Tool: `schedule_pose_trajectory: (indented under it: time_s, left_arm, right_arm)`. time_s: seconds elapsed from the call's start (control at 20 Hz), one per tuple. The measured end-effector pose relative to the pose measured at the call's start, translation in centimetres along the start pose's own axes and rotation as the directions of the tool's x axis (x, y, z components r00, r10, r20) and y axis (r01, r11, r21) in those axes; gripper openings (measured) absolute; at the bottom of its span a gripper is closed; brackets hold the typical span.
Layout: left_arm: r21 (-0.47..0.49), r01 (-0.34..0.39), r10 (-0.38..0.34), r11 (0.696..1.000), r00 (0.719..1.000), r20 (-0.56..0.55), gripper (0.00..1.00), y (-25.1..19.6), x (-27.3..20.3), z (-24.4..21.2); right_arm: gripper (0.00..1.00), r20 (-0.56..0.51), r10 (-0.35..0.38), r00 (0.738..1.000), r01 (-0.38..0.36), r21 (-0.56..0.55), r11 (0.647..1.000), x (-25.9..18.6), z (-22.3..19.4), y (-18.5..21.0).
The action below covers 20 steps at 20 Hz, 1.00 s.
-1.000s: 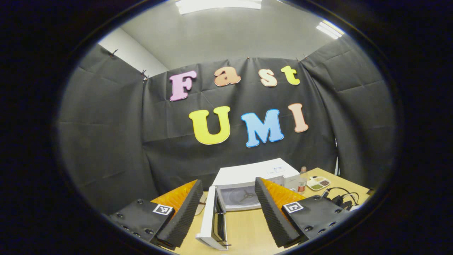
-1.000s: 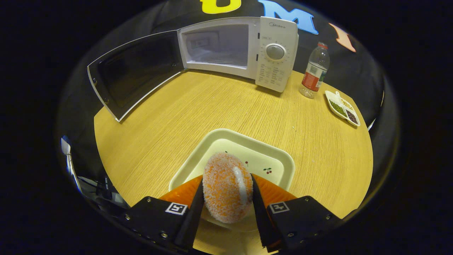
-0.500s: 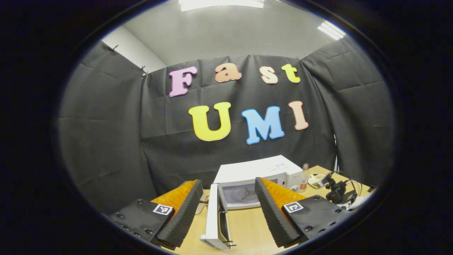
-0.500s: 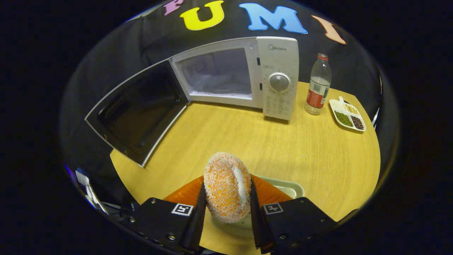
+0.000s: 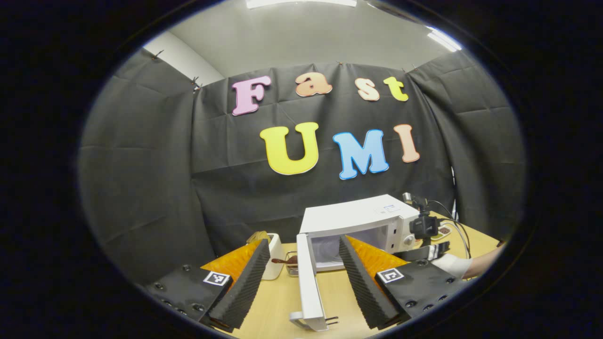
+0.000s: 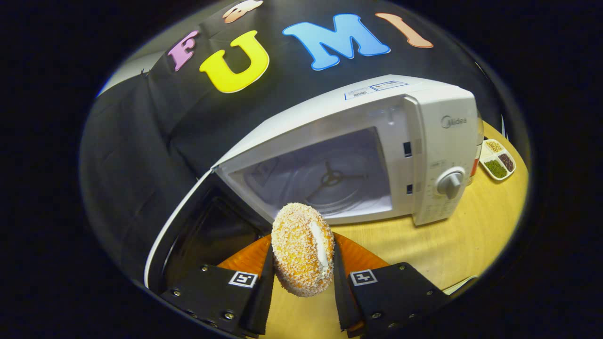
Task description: Open the microwave oven with the left hand, put the food in, and close the microwave oven.
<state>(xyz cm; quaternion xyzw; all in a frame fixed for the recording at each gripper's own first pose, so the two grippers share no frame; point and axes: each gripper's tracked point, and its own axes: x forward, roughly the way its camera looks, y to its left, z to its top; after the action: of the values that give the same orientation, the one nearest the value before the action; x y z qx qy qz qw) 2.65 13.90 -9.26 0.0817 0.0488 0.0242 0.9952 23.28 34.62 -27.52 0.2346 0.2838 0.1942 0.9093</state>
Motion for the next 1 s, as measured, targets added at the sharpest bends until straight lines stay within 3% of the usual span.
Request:
schedule_pose_trajectory:
  time_s: [0.25,0.55,0.6,0.65,0.75,0.85,1.0]
  left_arm:
    - [0.028,-0.042,0.042,0.999,0.999,-0.015,0.97,3.0,1.6,-2.0]
    - [0.008,-0.049,0.049,0.999,0.998,-0.050,1.00,4.2,2.1,-4.8]
    - [0.012,-0.047,0.047,0.999,0.998,-0.051,0.95,4.2,2.2,-5.1]
    - [0.026,-0.045,0.046,0.999,0.997,-0.060,1.00,4.3,2.5,-5.6]
    - [0.040,-0.050,0.052,0.998,0.997,-0.064,1.00,4.6,2.7,-6.1]
    - [0.027,-0.040,0.042,0.999,0.996,-0.081,1.00,4.4,2.9,-6.8]
    - [0.023,-0.045,0.047,0.999,0.995,-0.089,0.95,4.8,3.3,-7.1]
  right_arm:
    - [0.57,0.183,-0.106,0.977,0.070,0.193,0.979,7.4,3.9,-0.1]
    - [0.57,0.291,-0.262,0.920,0.202,0.220,0.954,12.1,4.3,-3.7]
    - [0.57,0.309,-0.277,0.910,0.214,0.224,0.951,12.6,4.4,-4.3]
    - [0.57,0.312,-0.294,0.903,0.227,0.234,0.945,13.3,4.1,-4.6]
    - [0.59,0.315,-0.301,0.900,0.231,0.242,0.942,14.5,3.8,-5.0]
    - [0.64,0.312,-0.341,0.887,0.272,0.245,0.931,15.0,3.1,-6.0]
    - [0.99,0.323,-0.359,0.876,0.301,0.218,0.929,13.7,3.2,-6.2]
